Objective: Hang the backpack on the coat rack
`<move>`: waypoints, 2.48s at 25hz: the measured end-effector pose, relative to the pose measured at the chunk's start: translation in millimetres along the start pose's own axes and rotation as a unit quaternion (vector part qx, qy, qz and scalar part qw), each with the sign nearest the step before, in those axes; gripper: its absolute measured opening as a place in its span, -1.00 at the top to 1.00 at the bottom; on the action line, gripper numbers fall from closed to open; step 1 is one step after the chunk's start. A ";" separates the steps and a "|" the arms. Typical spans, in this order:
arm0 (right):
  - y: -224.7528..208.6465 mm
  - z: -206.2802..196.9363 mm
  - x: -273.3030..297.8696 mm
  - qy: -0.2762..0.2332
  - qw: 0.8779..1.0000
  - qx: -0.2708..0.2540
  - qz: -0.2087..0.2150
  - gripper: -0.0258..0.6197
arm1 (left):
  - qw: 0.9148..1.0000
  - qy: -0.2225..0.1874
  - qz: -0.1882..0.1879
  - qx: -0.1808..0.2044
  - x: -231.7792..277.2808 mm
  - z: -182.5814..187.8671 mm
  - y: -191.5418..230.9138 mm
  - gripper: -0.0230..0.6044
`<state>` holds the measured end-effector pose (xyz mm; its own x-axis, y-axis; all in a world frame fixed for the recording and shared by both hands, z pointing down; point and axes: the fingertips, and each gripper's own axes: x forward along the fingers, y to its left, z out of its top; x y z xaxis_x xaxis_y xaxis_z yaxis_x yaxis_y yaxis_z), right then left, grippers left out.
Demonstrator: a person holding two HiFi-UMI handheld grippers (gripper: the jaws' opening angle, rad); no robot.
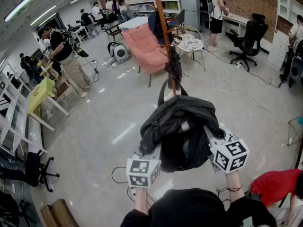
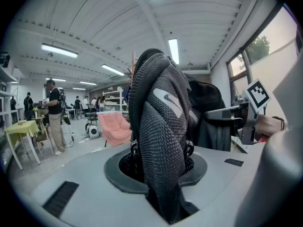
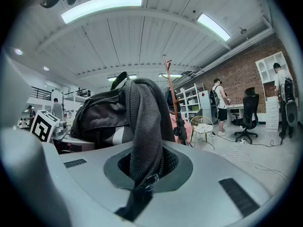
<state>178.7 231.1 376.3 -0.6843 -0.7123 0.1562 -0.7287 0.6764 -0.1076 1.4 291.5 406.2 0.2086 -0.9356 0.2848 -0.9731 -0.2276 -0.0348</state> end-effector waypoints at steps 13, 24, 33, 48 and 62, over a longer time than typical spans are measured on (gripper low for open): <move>-12.8 -10.9 2.2 0.012 1.000 0.010 -0.001 0.84 | 1.000 0.009 0.007 -0.012 10.1 -9.0 -8.7 0.54; -31.3 -10.7 9.2 0.014 1.000 0.027 0.004 0.84 | 1.000 0.019 0.013 -0.021 27.6 -9.6 -13.6 0.54; -51.2 -15.8 40.1 0.023 0.999 0.042 -0.001 0.84 | 0.999 0.035 0.007 -0.029 61.8 -12.9 0.3 0.54; -91.1 -1.5 169.6 0.038 0.998 0.049 -0.023 0.84 | 0.998 0.043 -0.013 -0.043 172.7 0.3 87.8 0.54; -122.9 8.5 278.9 0.035 0.997 0.061 -0.043 0.84 | 0.998 0.047 -0.035 -0.030 265.8 14.6 165.9 0.54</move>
<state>77.1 -52.3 424.8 -0.6187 -0.7489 0.2376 -0.7855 0.5828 -0.2083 -103.1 1.1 462.1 0.2692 -0.8882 0.3725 -0.9611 -0.2727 0.0443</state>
